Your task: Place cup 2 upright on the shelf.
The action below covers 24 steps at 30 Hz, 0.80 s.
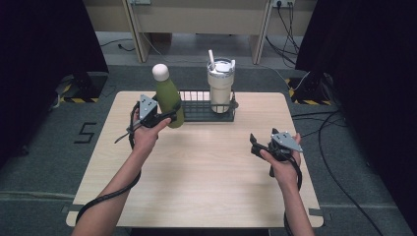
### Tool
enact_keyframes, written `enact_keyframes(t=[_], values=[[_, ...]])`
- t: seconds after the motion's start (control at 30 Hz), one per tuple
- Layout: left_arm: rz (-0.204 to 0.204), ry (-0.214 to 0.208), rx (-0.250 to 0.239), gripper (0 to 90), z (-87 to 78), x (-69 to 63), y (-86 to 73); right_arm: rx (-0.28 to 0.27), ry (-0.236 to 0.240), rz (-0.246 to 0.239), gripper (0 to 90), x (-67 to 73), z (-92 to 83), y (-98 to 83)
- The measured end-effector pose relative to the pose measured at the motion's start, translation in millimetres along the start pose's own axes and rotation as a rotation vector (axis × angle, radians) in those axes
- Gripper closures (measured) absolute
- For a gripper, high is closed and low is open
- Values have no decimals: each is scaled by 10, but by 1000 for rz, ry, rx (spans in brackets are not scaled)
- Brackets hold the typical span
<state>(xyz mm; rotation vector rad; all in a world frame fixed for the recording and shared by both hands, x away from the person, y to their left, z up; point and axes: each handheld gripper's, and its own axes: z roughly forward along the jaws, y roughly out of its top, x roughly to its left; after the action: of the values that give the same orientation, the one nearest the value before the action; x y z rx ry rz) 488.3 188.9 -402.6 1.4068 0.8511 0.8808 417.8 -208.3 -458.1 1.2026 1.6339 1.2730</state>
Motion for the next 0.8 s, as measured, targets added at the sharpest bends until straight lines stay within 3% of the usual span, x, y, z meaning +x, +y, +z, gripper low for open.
enact_keyframes(t=[0.8], values=[[-8,-10,-16,204,313,-84,172,-2,4,7,144,16,-1,-14]])
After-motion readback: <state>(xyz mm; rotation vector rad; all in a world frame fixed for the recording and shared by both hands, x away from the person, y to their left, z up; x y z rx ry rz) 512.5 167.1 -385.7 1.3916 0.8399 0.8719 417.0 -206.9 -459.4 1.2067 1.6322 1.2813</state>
